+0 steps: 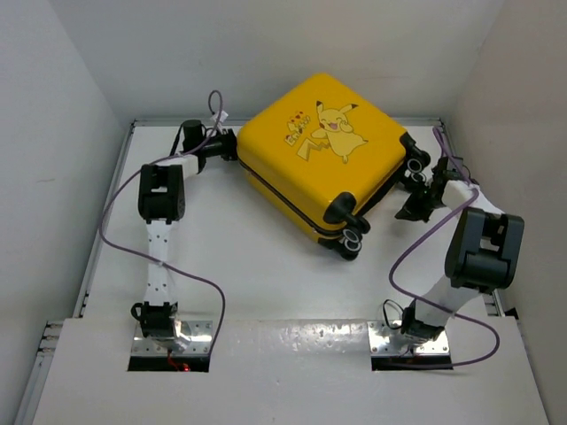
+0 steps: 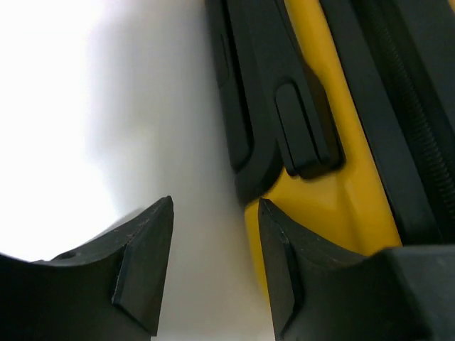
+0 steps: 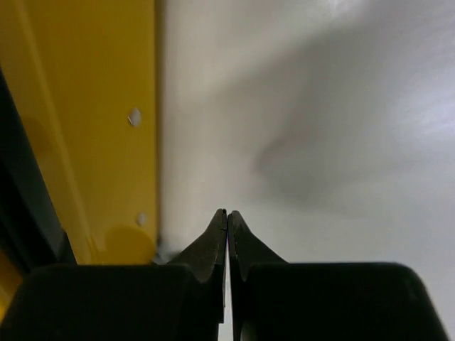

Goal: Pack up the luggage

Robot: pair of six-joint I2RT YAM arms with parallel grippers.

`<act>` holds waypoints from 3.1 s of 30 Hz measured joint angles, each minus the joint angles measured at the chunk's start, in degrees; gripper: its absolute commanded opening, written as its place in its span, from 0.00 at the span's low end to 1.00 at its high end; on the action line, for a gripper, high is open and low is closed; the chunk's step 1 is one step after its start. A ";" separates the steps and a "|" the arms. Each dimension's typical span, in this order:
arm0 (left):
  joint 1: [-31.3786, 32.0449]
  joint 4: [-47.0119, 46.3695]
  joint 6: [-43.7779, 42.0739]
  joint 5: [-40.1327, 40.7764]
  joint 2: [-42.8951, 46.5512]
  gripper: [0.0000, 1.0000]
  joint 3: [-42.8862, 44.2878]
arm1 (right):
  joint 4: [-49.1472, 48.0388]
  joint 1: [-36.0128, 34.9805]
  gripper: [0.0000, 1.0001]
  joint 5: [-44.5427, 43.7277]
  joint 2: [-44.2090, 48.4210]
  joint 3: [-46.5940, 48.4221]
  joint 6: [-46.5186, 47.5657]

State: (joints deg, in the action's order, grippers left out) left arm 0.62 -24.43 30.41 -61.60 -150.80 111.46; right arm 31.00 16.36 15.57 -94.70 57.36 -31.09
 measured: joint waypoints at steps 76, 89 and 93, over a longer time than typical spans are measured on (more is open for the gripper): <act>0.20 35.45 -18.49 43.30 26.47 0.53 -14.40 | 15.17 -4.42 0.49 17.51 -13.20 38.47 21.90; -0.33 43.30 -15.23 32.30 22.80 0.06 -10.12 | 12.35 -1.14 0.42 19.21 9.86 14.51 33.42; 0.20 46.75 -14.40 34.16 21.84 0.00 -7.23 | 14.62 -0.35 0.42 20.26 12.63 9.07 38.77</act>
State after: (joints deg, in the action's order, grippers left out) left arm 0.82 22.33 16.01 -27.44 -128.97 104.22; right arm 45.63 16.01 35.83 -82.06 66.43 7.68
